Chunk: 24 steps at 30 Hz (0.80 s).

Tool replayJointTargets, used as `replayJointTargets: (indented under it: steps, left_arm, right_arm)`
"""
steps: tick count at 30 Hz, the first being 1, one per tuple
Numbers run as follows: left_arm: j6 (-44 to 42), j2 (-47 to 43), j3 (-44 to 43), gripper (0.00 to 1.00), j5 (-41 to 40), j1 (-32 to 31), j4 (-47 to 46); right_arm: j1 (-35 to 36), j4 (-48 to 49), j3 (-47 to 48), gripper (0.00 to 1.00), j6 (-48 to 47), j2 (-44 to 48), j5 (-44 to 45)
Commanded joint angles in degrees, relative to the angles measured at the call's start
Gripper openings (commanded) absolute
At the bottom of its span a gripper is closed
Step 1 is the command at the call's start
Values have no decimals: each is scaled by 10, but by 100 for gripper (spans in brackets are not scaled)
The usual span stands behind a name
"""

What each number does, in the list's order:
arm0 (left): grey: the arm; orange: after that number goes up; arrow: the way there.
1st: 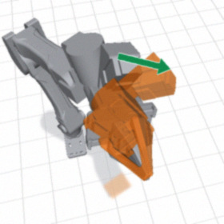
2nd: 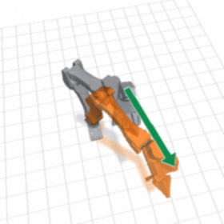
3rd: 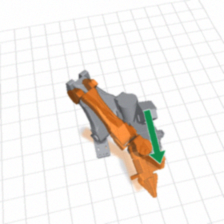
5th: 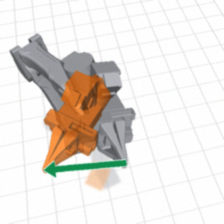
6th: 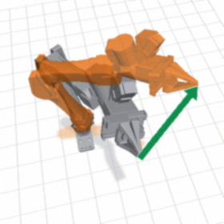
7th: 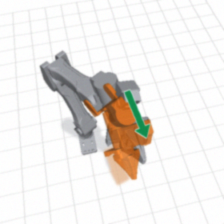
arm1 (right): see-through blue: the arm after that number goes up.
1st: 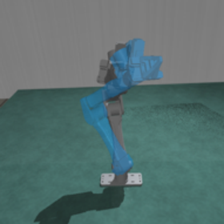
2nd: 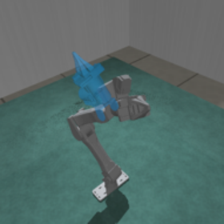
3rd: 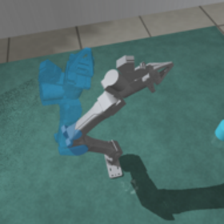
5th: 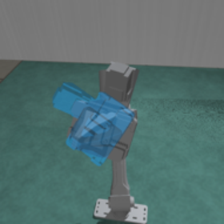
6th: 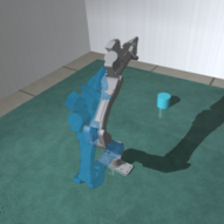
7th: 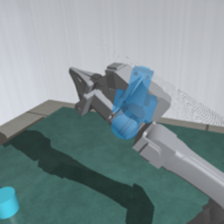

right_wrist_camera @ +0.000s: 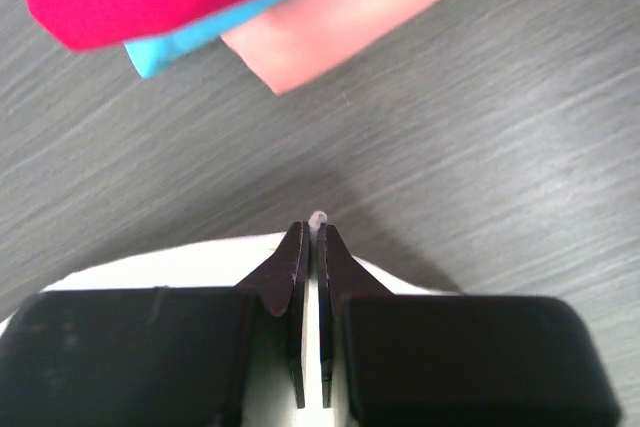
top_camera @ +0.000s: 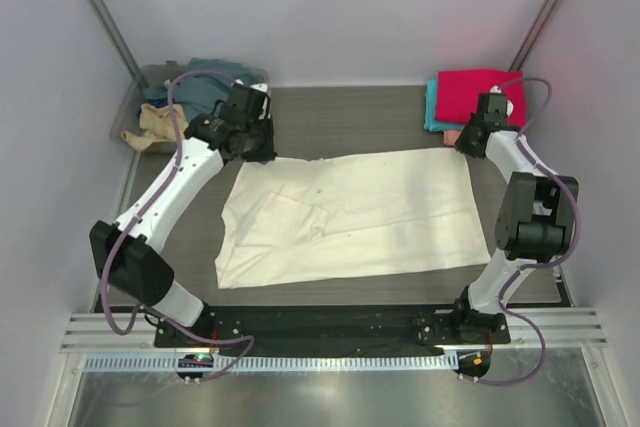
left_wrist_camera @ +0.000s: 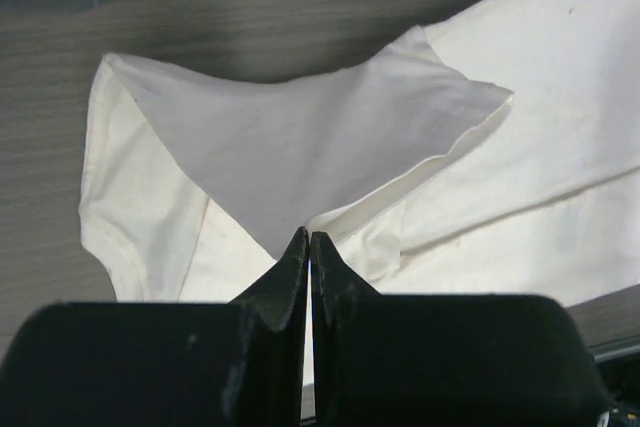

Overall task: Fold and stack the t-shirts
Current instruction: Fold the tshirt

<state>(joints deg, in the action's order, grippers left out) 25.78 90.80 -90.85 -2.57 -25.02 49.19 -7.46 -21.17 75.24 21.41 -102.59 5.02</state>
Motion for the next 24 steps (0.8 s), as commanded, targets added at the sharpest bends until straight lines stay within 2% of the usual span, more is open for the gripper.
replayJointTargets:
  steps: [1,14,24]
  left_arm:
    - [29,-49,34,0,-27,-24,23]
    - [110,-201,174,0,-52,-120,63]
    - [182,-304,273,0,-53,-150,82]
  right_arm:
    - [3,7,-26,1,3,35,6]
    - [-7,6,-56,1,2,64,20]
    - [-17,5,-77,1,1,84,18]
